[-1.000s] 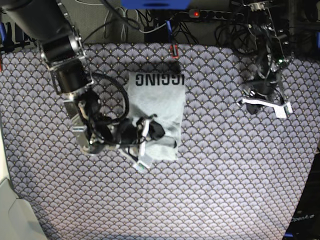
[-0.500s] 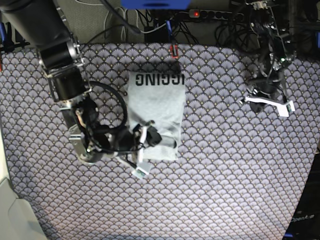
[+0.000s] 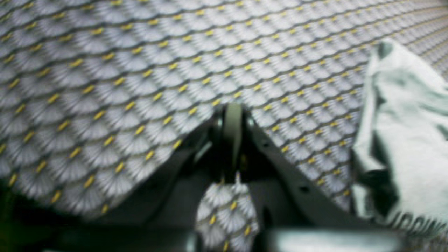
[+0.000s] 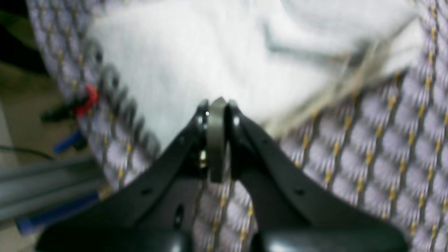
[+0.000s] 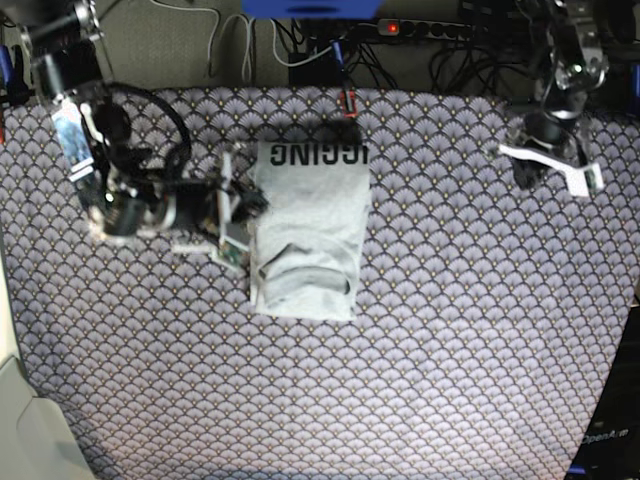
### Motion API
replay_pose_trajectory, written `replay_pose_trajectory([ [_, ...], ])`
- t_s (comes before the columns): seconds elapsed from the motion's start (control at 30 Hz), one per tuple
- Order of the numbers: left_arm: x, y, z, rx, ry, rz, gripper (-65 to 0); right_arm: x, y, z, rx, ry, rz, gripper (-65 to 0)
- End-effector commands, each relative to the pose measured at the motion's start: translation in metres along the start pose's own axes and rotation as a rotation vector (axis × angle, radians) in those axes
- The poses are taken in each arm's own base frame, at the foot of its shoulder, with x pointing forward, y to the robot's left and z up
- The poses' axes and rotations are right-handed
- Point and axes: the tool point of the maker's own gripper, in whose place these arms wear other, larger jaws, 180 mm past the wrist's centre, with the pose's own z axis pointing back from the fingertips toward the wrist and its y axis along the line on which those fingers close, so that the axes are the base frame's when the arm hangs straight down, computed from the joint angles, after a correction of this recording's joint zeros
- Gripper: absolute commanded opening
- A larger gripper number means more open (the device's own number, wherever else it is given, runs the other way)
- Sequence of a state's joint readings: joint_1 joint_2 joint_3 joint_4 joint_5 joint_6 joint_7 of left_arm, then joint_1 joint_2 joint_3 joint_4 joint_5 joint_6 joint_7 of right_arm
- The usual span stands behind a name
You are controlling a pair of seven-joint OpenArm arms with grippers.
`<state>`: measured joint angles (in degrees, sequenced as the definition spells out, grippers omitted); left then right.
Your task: Fold the T-shirt properly
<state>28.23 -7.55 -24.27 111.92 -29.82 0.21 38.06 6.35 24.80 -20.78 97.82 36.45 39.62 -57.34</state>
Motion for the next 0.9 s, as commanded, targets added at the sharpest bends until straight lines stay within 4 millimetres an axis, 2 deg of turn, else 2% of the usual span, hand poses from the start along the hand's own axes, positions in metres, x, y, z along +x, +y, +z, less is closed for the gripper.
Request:
replay_pose_trajectory([
  [0.0,0.003,-0.002,0.006,-0.010,-0.016,-0.013,-64.7,0.010,0.003,0.011,0.000,-0.047,0.033,-65.0],
  [0.13,-0.027,0.010,0.018,0.020,0.062,-0.008,-64.7,-0.006,0.040,0.027,0.038,-0.025,0.088,-65.0],
  [0.2,-0.039,0.011,0.024,0.024,0.094,-0.008,-64.7,-0.012,0.051,0.036,0.038,-0.021,0.091,-65.0],
  [0.27,-0.061,0.006,0.030,0.008,0.153,-0.010,-64.7,-0.029,0.055,0.043,0.023,-0.006,0.038,-65.0],
  [0.47,-0.127,-0.030,0.047,-0.093,0.338,-0.027,-64.7,-0.076,0.041,0.068,-0.079,0.052,-0.115,-65.0],
  [0.6,-0.170,-0.032,0.052,-0.091,0.446,-0.123,-64.7,-0.108,0.031,0.091,-0.166,0.088,-0.222,-65.0],
  [0.73,-0.229,-0.020,0.063,-0.057,0.595,-0.265,-64.7,-0.156,0.024,0.113,-0.313,0.181,-0.297,-65.0],
  [0.87,-0.265,-0.018,0.067,-0.053,0.624,-0.294,-64.7,-0.203,0.029,0.124,-0.439,0.277,-0.325,-65.0],
])
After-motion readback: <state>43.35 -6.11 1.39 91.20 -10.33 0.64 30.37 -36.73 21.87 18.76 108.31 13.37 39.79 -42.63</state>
